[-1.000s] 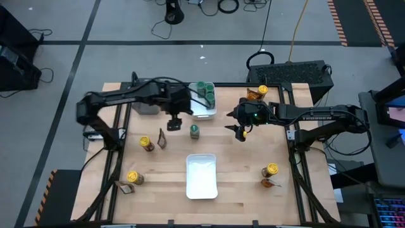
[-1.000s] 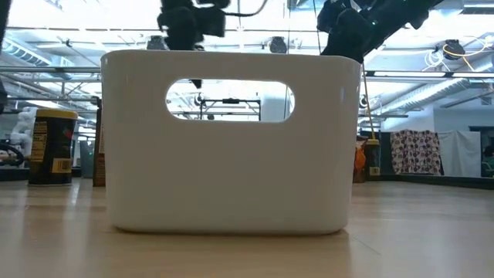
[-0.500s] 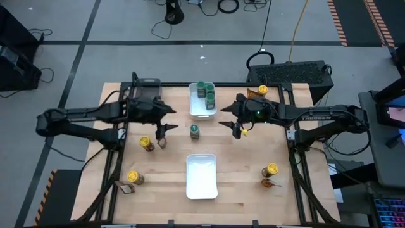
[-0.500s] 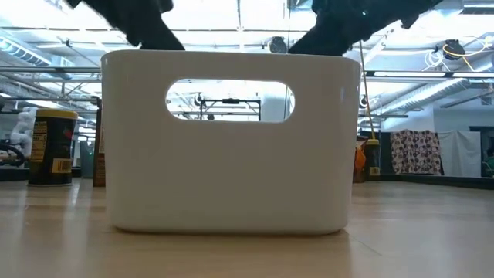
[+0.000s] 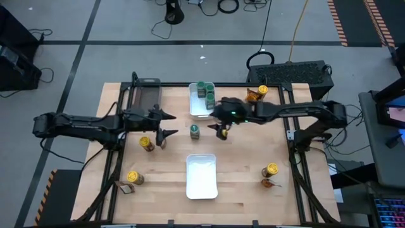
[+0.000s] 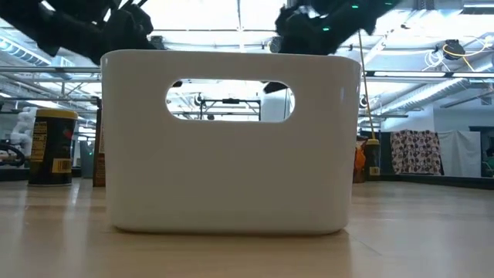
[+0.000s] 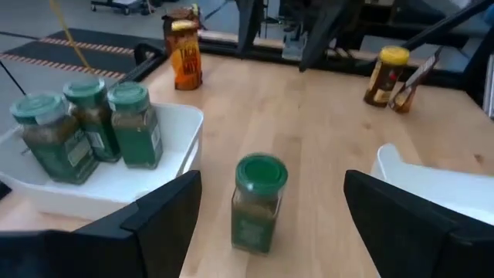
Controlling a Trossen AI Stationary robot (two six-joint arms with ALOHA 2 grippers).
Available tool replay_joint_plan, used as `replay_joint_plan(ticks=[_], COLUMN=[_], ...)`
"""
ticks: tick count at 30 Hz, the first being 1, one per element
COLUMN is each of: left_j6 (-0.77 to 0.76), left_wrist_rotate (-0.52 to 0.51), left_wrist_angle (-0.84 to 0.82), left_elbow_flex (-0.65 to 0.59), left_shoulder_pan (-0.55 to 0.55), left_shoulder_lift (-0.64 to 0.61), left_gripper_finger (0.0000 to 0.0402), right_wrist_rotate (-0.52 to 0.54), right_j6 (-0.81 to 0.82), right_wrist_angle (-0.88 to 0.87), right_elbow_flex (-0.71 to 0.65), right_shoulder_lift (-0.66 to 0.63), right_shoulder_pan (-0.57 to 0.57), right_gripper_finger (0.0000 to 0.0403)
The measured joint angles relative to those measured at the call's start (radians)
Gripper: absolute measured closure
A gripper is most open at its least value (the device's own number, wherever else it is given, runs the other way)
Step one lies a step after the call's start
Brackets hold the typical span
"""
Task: Sort spices by type
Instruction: Put the green spice bottle into the top white bin
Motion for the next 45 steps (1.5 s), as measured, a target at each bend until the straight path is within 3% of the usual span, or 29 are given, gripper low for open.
replay_joint_plan(ticks=[7, 17, 32, 45], left_j6=[0.055, 0.098, 0.103, 0.102], left_wrist_rotate=[-0.005, -0.006, -0.006, -0.006], left_wrist_angle=[0.095, 0.096, 0.097, 0.096], left_elbow_flex=[-0.051, -0.051, -0.050, -0.050], left_shoulder_pan=[-0.024, -0.032, -0.032, -0.032], left_shoulder_lift=[0.001, 0.000, 0.000, 0.000], left_gripper_finger=[0.0079, 0.0079, 0.0079, 0.0079], right_wrist_rotate=[0.000, -0.002, -0.056, -0.054], right_j6=[-0.040, -0.086, -0.089, -0.066], right_wrist_angle=[-0.257, -0.318, -0.341, -0.327], right_elbow_flex=[0.297, 0.497, 0.520, 0.521], right_shoulder_lift=[0.228, 0.390, 0.442, 0.473], right_shoulder_pan=[0.000, 0.002, 0.014, 0.017], right_gripper_finger=[0.0154, 0.0146, 0.0065, 0.0057])
